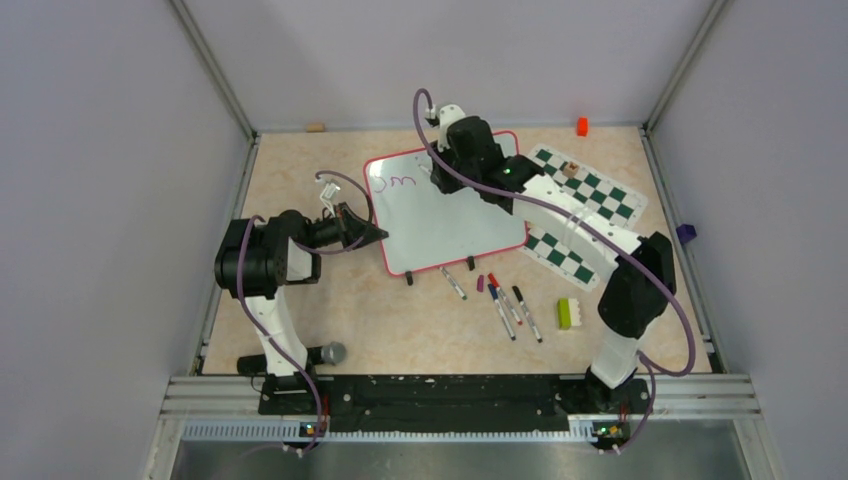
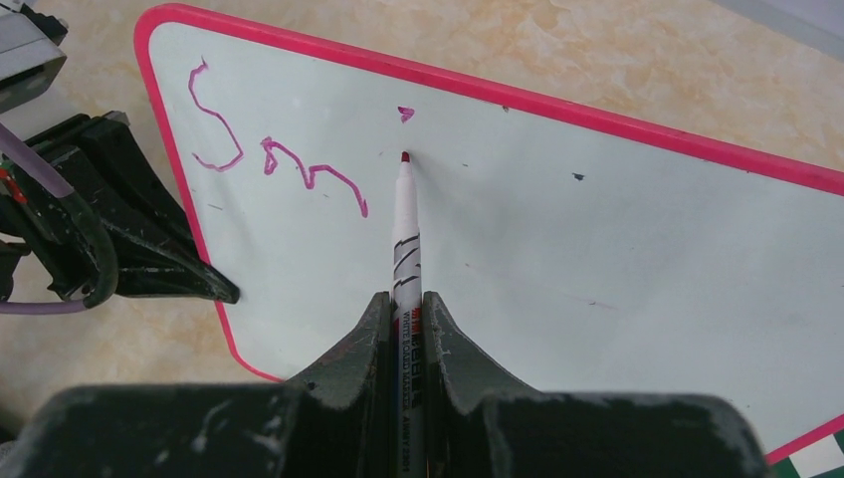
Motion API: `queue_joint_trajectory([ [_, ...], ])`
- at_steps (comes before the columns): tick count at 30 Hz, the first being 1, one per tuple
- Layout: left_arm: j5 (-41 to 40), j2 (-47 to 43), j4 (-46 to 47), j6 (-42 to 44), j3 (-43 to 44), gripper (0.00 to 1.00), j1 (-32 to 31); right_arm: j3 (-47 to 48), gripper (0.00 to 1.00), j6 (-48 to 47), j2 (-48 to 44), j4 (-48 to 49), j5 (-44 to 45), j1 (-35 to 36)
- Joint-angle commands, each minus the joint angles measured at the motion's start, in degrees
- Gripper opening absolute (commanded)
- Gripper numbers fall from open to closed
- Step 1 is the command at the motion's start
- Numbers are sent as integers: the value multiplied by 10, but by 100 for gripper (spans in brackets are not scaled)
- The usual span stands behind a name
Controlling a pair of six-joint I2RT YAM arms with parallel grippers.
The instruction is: Write a sentence on the whiteboard
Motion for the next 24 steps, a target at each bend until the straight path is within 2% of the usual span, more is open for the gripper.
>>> queue_joint_trajectory([
  [1,34,-11,59,19,9,0,-10,38,0,3,12,11,3,-2],
  [14,34,-10,59,18,9,0,-11,45,0,3,24,1,5,-3],
  [24,36,-11,59,18,10,0,-10,16,0,5,5,-2,0,-2],
])
